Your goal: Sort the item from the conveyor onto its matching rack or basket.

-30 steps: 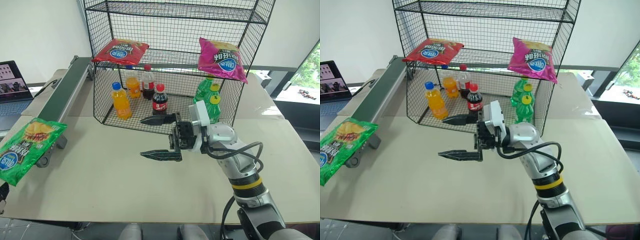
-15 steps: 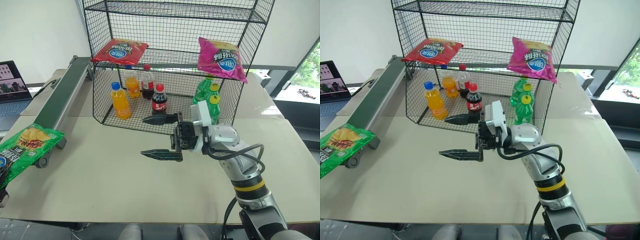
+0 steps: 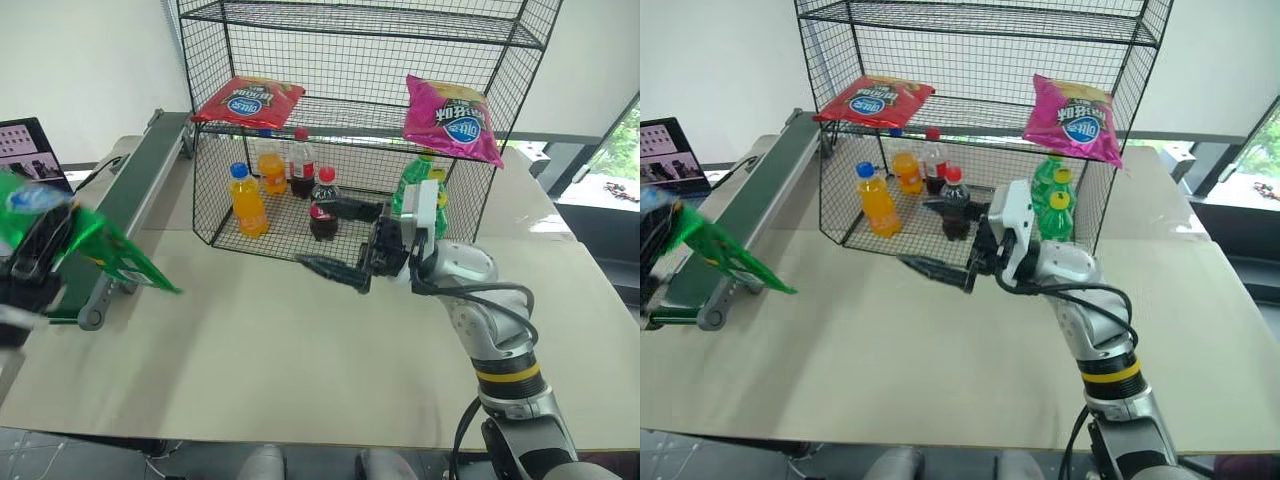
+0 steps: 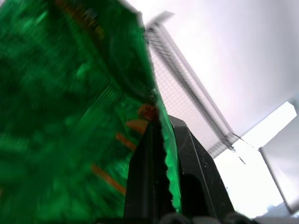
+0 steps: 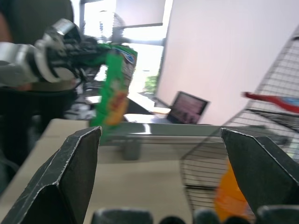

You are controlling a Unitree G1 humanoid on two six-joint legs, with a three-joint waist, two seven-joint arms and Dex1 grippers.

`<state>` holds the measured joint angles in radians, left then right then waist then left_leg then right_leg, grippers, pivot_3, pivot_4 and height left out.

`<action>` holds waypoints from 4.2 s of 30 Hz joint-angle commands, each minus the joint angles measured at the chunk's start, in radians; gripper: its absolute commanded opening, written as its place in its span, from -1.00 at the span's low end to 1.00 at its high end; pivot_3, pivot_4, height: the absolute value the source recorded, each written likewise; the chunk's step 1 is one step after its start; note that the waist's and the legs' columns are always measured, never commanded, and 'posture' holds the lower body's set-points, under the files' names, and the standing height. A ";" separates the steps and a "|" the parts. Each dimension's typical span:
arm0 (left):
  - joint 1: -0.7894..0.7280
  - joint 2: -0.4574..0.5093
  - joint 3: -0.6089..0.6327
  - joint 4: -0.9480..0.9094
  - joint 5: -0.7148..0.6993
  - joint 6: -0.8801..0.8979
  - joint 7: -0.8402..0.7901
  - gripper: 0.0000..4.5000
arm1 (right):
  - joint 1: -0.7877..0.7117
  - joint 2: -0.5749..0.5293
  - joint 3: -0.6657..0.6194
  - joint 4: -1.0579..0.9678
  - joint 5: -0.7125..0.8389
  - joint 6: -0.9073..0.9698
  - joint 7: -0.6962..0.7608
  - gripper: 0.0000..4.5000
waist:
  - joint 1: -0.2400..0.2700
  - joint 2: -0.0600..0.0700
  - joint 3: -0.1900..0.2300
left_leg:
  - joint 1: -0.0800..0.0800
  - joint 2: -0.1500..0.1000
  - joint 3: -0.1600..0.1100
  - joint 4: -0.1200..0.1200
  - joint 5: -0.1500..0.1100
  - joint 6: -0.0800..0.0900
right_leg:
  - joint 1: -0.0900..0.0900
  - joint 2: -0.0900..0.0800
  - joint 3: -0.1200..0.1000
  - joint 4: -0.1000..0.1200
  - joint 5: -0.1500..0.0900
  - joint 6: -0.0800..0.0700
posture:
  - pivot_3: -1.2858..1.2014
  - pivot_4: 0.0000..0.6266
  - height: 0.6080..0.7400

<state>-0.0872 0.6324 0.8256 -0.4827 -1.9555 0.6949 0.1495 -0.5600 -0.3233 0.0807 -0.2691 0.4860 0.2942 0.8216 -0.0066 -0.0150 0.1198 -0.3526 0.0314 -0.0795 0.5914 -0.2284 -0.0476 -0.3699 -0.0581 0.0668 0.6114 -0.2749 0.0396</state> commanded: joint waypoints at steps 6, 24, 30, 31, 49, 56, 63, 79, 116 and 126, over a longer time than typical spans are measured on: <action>-0.614 -0.083 -0.418 0.148 -0.003 -0.025 0.118 -0.99 | 0.130 0.041 -0.121 -0.275 -0.165 -0.002 -0.391 1.00 | -0.002 0.000 0.000 | -0.001 -0.001 -0.001 0.000 0.000 0.000 | 0.000 0.001 0.000 0.000 0.000 0.001 | 0.03 -0.52 0.97; -1.135 -0.519 -0.609 1.033 0.861 -0.390 -0.446 -0.99 | 0.246 0.045 -0.115 -0.528 -0.285 0.136 -0.628 1.00 | -0.014 0.002 0.002 | -0.003 -0.002 -0.001 -0.001 0.001 0.001 | 0.000 0.002 0.002 -0.004 -0.004 0.010 | 0.03 -0.52 0.97; -0.902 -0.580 -0.577 0.736 0.851 -0.261 -0.238 -0.99 | 0.230 0.040 -0.114 -0.514 -0.269 0.145 -0.616 1.00 | -0.011 0.003 0.003 | -0.001 -0.002 -0.001 0.000 0.000 0.001 | 0.000 0.002 0.003 -0.001 -0.005 0.011 | 0.03 -0.52 0.97; -0.870 -0.583 -0.569 0.694 0.845 -0.238 -0.191 -0.99 | 0.225 0.039 -0.115 -0.507 -0.266 0.144 -0.613 1.00 | -0.010 0.003 0.003 | -0.002 -0.002 -0.001 0.000 0.000 0.001 | 0.000 0.002 0.003 0.000 -0.005 0.011 | 0.03 -0.52 0.97; -0.952 -0.753 -0.555 0.722 0.985 -0.207 0.046 -0.99 | 0.170 0.029 -0.105 -0.464 -0.329 0.227 -0.670 1.00 | 0.002 0.002 0.004 | -0.002 -0.004 -0.001 0.001 0.001 0.001 | 0.002 0.001 0.003 -0.003 -0.004 0.013 | 0.03 -0.52 0.97; -1.030 -0.768 -0.506 0.842 1.057 -0.334 0.116 -0.99 | 0.198 0.030 -0.107 -0.503 -0.349 0.248 -0.693 1.00 | -0.008 0.002 0.004 | -0.001 -0.004 -0.001 0.001 0.001 0.001 | 0.001 0.002 0.004 -0.002 -0.004 0.013 | 0.03 -0.52 0.97; -1.070 -0.796 -0.505 0.883 1.036 -0.294 0.033 -0.88 | 0.212 0.034 -0.101 -0.517 -0.360 0.261 -0.702 1.00 | 0.003 0.001 0.005 | -0.003 -0.005 -0.001 0.001 0.001 0.000 | 0.001 0.000 0.004 -0.003 -0.004 0.014 | 0.03 -0.52 0.97; -0.888 -0.639 -0.545 0.565 0.884 0.205 0.015 0.96 | 0.214 0.056 -0.093 -0.483 -0.351 0.234 -0.687 1.00 | -0.012 0.001 0.004 | -0.002 -0.005 -0.002 0.001 0.001 0.000 | 0.001 0.001 0.004 0.000 -0.005 0.015 | 0.03 -0.52 0.97; -0.955 -0.520 -0.382 0.737 0.891 0.170 -0.153 -0.98 | 0.224 0.047 -0.052 -0.512 -0.377 0.219 -0.651 1.00 | -0.006 0.001 0.005 | -0.002 -0.005 -0.002 0.000 0.002 -0.001 | 0.001 0.000 0.003 -0.001 -0.004 0.014 | 0.03 -0.52 0.97; -0.985 -0.713 -0.309 0.669 0.789 0.073 0.183 -0.98 | 0.242 0.049 -0.066 -0.526 -0.384 0.226 -0.668 1.00 | -0.006 0.001 0.005 | -0.002 -0.005 -0.002 0.001 0.002 -0.001 | 0.001 0.000 0.004 -0.001 -0.004 0.014 | 0.03 -0.52 0.97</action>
<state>-1.0234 -0.0645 0.5264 0.2418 -1.1421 0.7994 0.2989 -0.3094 -0.2786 0.0274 -0.7439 0.1071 0.5321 0.1637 -0.0125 -0.0144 0.1249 -0.3547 0.0260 -0.0820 0.5920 -0.2265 -0.0485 -0.3688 -0.0583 0.0703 0.6104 -0.2791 0.0540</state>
